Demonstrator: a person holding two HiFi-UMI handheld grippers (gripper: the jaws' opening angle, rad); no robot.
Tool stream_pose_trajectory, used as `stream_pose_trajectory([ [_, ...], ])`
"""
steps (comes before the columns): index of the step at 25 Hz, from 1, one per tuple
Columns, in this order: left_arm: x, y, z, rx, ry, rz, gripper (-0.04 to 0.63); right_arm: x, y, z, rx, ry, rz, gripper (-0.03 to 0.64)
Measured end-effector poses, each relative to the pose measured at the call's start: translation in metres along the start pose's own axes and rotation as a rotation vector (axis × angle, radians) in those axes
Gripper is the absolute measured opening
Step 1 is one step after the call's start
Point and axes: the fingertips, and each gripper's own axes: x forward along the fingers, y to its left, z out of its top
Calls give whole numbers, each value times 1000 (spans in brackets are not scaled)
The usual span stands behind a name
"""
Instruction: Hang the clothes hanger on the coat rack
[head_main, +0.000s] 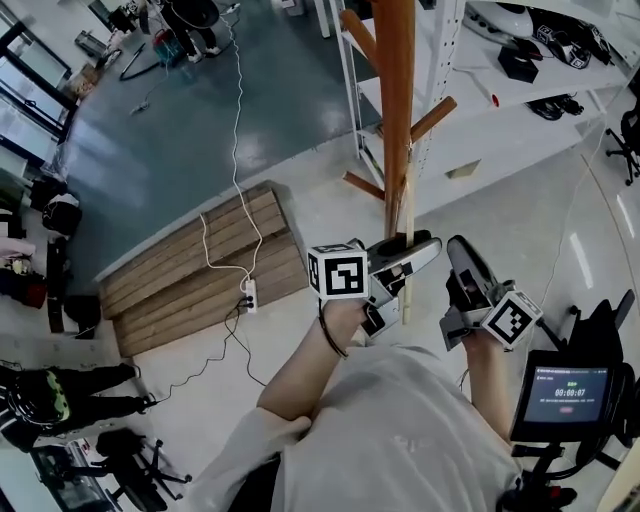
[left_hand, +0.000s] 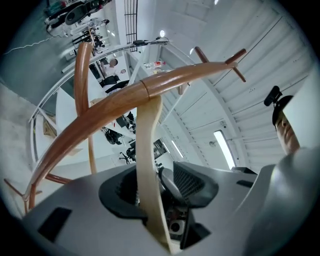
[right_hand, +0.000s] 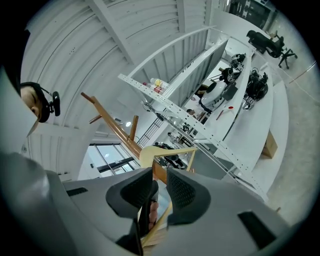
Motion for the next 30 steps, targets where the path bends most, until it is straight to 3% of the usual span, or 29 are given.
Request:
stream_pose_trajectory([
  [4, -4, -11, 2, 26, -27, -3, 241, 3, 3, 1, 8, 0, 1, 95],
  [7, -5, -13, 1, 44, -37, 21, 241, 7, 8, 3, 6, -9, 26, 95],
  [12, -8, -16, -6, 115, 63, 53, 241, 10, 12, 4, 2, -12, 42, 95],
  [14, -11, -17, -3, 124, 67, 57, 241, 11, 12, 5, 2, -16, 43, 95],
  [18, -25, -9, 9, 71, -4, 73, 241, 12, 11, 8, 5, -34, 42, 96],
  [23, -61, 5, 27, -38, -168, 86, 238, 11, 13, 15, -8, -52, 52, 95],
  [27, -96, 12, 42, -72, -278, 108, 238, 9, 12, 19, -7, -61, 30, 96],
  [30, -125, 11, 47, -71, -337, 103, 175, 8, 14, 14, -14, -62, 27, 95],
])
